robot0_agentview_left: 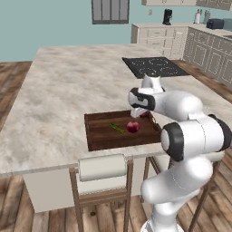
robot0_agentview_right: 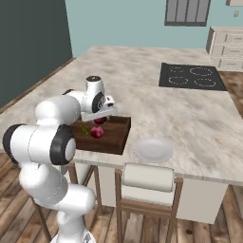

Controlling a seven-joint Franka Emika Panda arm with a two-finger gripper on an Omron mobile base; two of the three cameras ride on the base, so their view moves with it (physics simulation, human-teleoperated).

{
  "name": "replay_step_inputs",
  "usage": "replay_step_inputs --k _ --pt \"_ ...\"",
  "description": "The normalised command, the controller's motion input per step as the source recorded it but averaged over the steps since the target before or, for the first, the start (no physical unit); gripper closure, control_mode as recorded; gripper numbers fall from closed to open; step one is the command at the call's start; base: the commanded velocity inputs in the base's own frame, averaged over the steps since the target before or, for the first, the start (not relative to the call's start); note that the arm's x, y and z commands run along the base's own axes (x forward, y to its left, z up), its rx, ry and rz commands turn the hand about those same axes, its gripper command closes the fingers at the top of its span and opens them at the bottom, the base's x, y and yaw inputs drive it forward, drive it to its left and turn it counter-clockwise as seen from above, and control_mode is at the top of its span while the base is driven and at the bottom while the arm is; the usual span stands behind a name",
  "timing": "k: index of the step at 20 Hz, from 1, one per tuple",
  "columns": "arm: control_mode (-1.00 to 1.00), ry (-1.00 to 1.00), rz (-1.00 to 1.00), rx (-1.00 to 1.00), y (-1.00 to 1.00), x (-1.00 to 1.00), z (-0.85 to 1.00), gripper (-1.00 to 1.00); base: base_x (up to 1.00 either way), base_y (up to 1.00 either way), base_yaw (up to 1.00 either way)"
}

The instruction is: Create a steak meal by picking up the steak and asparagus from the tray and placing them on the plate. Leave the pomegranate on the tray.

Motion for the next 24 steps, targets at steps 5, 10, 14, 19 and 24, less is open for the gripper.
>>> replay_step_inputs --k 5,10,14,19,24 --pt "-1.0 -0.04 -0.07 0.0 -0.83 -0.69 0.02 1.0 0.0 0.0 0.0" --pt "-1.0 0.0 -0.16 0.0 -0.92 -0.44 0.02 1.0 0.0 0.0 0.0" --pt "-1.0 0.0 -0.17 0.0 -0.88 -0.12 0.0 1.0 0.0 0.0 0.0" --pt "-1.0 0.02 -0.11 0.01 -0.8 0.0 0.0 1.0 0.0 0.0 0.0" --pt "-1.0 0.03 -0.05 0.06 -0.76 0.0 -0.06 1.0 0.0 0.0 0.0"
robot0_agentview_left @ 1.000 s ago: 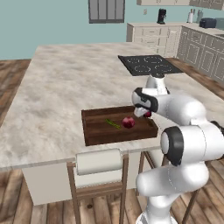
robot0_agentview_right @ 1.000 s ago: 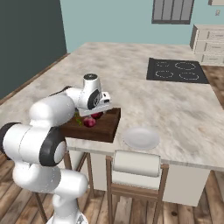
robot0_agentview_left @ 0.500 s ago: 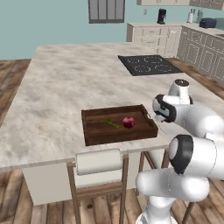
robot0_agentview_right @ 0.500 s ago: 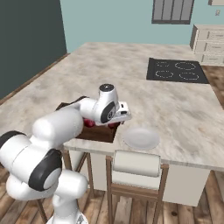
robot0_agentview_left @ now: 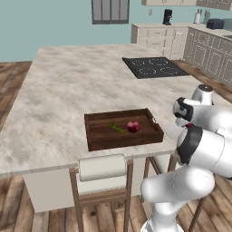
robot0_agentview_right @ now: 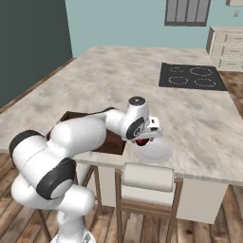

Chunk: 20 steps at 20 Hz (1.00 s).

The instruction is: Create a steak meal by picking up the steak and asparagus from the tray and placing them on the plate. Leave the pomegranate on the tray.

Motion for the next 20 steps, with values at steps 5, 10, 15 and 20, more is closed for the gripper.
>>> replay_step_inputs --k 5,10,15,20 --pt "-1.0 0.0 0.0 0.08 -0.54 0.1 -0.27 1.0 0.0 0.0 0.0" --pt "-1.0 0.0 0.0 0.05 -0.24 0.18 -0.37 1.0 0.0 0.0 0.0" --pt "-1.0 0.01 0.0 0.0 -0.01 0.23 -0.36 1.0 0.0 0.0 0.0" --pt "-1.0 0.02 0.0 0.01 -0.02 0.28 -0.28 1.0 0.0 0.0 0.0"
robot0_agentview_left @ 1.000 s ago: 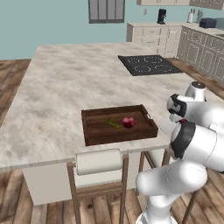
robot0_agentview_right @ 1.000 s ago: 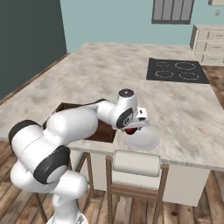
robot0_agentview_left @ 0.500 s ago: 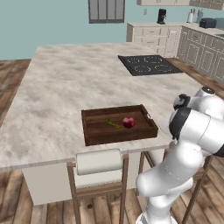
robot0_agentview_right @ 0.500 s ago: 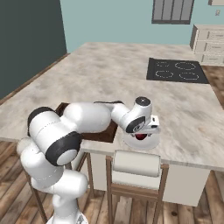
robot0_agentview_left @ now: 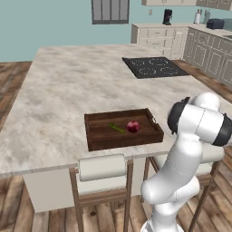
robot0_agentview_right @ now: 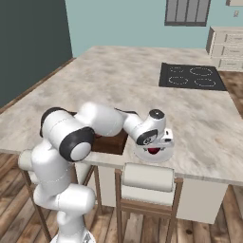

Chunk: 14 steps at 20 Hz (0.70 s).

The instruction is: Create a steak meal by picking up the steak and asparagus from the tray and placing them on the plate. Leave the pomegranate on the tray.

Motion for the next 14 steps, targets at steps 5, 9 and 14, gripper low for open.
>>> replay_step_inputs --k 5,9,14 --pt "-1.0 0.02 0.0 0.02 -0.11 0.25 -0.24 1.0 0.0 0.0 0.0" --pt "-1.0 0.01 0.0 0.02 -0.13 0.24 -0.23 1.0 0.0 0.0 0.0" --pt "-1.0 0.0 0.0 0.0 -0.04 0.26 -0.23 1.0 0.0 0.0 0.0"
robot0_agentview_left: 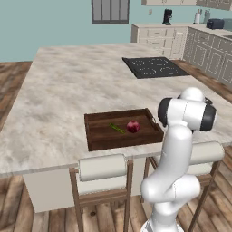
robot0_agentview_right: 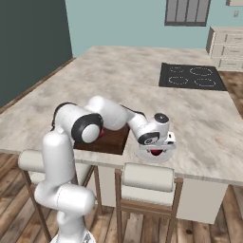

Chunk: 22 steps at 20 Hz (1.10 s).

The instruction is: Create a steak meal by picking up the steak and asparagus from the tray and placing them on the plate. Leave the pomegranate on the tray.

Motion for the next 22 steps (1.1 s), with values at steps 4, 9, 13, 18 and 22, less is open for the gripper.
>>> replay_step_inputs --k 4,9,13,18,22 --pt "-1.0 0.0 0.0 0.0 0.0 0.31 -0.2 1.0 0.0 0.0 0.0" --pt "-1.0 0.0 0.0 0.0 0.0 0.31 -0.17 1.0 0.0 0.0 0.0" --pt "-1.0 0.0 0.0 0.0 0.0 0.28 -0.16 -1.0 0.0 0.0 0.0" --pt "-1.0 0.0 0.0 0.0 0.0 -0.01 0.03 -1.0 0.0 0.0 0.0" --pt "-1.0 -0.05 0.0 0.0 0.01 -0.25 0.38 -1.0 0.0 0.0 0.0"
